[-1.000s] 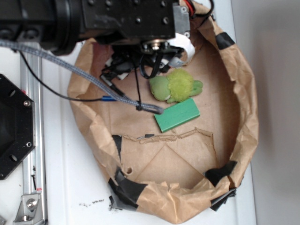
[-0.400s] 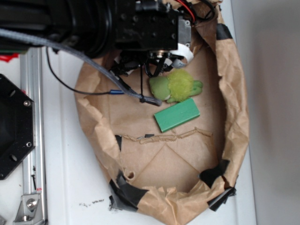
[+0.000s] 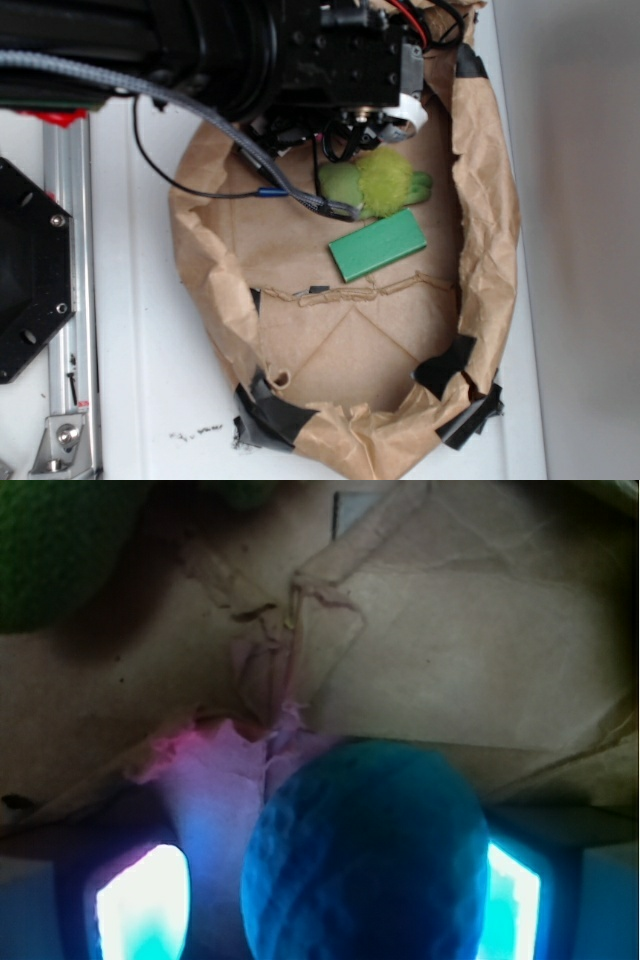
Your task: Grab the blue ball.
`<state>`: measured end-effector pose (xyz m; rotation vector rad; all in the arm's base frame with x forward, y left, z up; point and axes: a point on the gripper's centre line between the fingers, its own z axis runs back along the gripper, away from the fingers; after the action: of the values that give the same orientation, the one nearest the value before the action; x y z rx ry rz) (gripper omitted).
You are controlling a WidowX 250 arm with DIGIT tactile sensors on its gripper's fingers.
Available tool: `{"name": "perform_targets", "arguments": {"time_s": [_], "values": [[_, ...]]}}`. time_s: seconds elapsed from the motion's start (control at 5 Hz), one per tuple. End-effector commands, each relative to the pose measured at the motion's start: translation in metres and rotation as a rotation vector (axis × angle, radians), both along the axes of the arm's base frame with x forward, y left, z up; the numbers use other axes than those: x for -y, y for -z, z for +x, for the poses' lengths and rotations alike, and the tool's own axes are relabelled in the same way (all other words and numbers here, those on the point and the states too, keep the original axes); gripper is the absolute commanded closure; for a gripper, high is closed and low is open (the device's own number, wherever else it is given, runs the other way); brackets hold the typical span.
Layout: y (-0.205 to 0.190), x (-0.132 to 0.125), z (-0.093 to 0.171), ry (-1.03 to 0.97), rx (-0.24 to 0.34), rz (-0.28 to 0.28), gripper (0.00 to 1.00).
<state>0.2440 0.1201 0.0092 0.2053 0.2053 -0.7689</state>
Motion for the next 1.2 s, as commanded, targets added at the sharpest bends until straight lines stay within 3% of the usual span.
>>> {"name": "perform_targets", "arguments": {"time_s": [0.0, 0.2, 0.4, 0.6, 0.8, 1.0], "values": [[0.008, -0.001, -0.001, -0.04, -0.046, -0.042, 1.0], [-0.009, -0.008, 0.001, -0.098, -0.011, -0.022, 1.0], [-0.037, -0.012, 0.002, -0.166, 0.037, -0.076, 1.0], [-0.07, 0.009, 0.005, -0.163, 0.114, -0.03, 1.0], [-0.11, 0.048, 0.006, -0.211, 0.098, -0.15, 1.0], [-0.138, 0.079, 0.008, -0.406, 0.061, -0.233, 1.0]]}}
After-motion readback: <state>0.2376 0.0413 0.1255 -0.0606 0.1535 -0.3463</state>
